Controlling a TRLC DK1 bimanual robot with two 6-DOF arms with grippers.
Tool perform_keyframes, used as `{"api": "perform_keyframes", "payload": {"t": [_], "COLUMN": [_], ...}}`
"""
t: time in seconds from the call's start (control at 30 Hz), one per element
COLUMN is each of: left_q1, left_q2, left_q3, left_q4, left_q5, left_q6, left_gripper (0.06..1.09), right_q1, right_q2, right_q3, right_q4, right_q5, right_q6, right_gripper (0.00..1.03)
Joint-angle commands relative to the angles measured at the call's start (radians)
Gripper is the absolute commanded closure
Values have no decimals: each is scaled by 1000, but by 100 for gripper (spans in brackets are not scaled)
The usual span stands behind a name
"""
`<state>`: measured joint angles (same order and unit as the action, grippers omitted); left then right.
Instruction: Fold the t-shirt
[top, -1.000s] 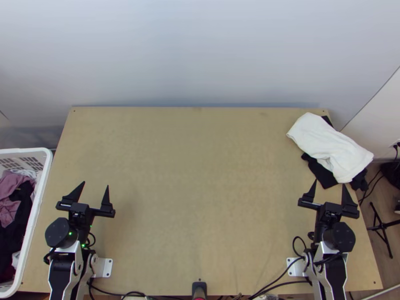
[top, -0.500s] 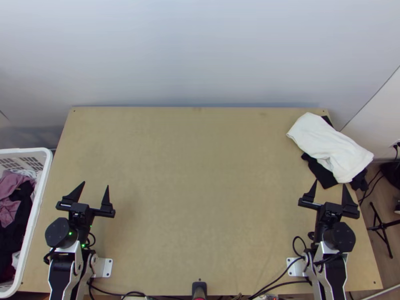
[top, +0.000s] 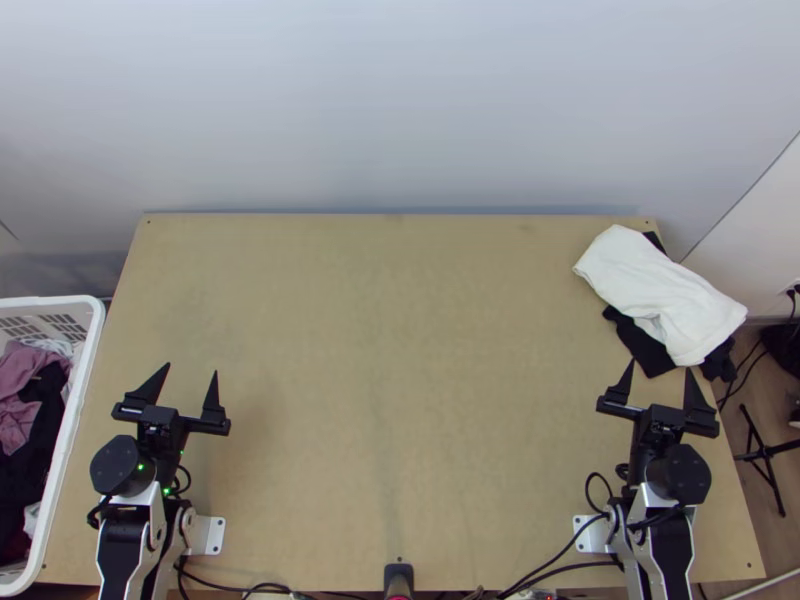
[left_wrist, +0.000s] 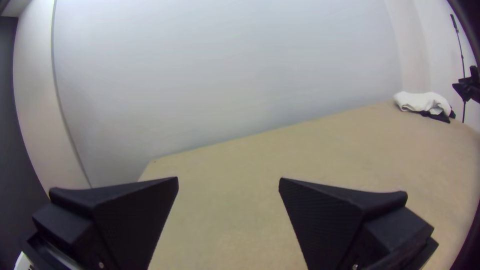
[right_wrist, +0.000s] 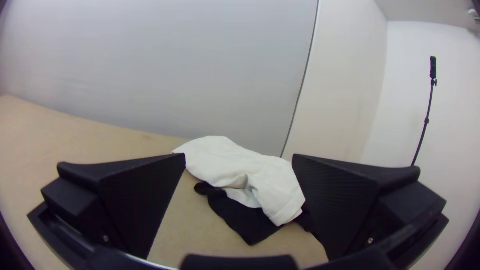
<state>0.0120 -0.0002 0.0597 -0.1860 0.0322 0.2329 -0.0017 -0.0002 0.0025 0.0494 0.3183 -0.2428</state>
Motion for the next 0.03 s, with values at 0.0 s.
{"api": "perform_keyframes", "payload": {"t": [0.0], "left_q1": [0], "left_q2": [0], "left_q3": [0], "left_q4": [0], "left_q5": [0], "left_q6": [0], "left_gripper": [10], "right_q1": [0], "right_q2": [0], "right_q3": [1], "right_q4": [0], "right_q5": [1], "right_q6": [0], "right_gripper": [4]}}
